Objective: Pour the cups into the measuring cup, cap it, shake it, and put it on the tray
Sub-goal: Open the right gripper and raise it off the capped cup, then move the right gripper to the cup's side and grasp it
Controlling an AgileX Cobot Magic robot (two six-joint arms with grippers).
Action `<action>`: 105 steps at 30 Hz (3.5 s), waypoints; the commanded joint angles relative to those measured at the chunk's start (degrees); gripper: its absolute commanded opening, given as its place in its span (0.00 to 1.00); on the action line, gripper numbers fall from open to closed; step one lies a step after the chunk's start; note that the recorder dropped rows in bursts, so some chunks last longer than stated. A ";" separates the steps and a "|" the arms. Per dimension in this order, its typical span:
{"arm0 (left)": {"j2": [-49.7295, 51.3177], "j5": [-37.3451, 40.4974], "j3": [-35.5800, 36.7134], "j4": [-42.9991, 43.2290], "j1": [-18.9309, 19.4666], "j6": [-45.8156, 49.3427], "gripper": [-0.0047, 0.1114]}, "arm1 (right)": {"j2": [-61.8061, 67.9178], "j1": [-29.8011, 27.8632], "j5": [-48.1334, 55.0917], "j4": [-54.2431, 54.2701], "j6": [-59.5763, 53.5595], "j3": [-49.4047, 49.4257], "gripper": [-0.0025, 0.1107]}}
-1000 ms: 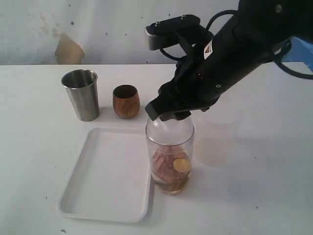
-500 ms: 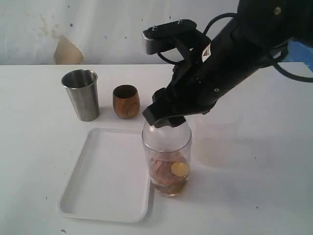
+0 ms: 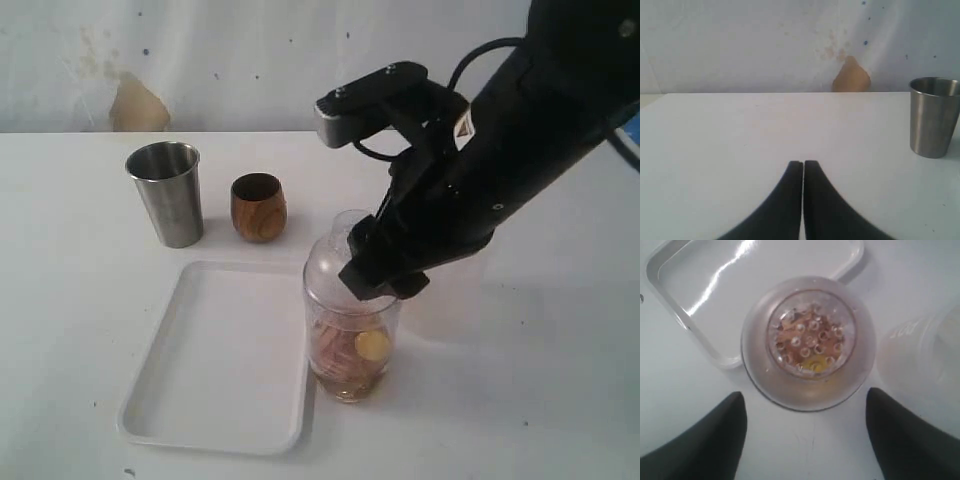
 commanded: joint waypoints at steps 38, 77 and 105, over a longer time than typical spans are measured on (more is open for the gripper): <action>-0.26 -0.43 0.24 -0.31 0.02 -0.15 0.05 | -24.92 0.02 -72.60 -1.84 1.55 54.31 0.86; -0.26 -0.43 0.24 -0.31 0.02 -0.15 0.05 | 17.81 0.02 -107.91 -15.63 8.65 47.22 0.95; -0.26 -0.43 0.24 -0.31 0.02 -0.15 0.05 | 23.71 0.02 -110.43 -15.97 10.24 42.58 0.67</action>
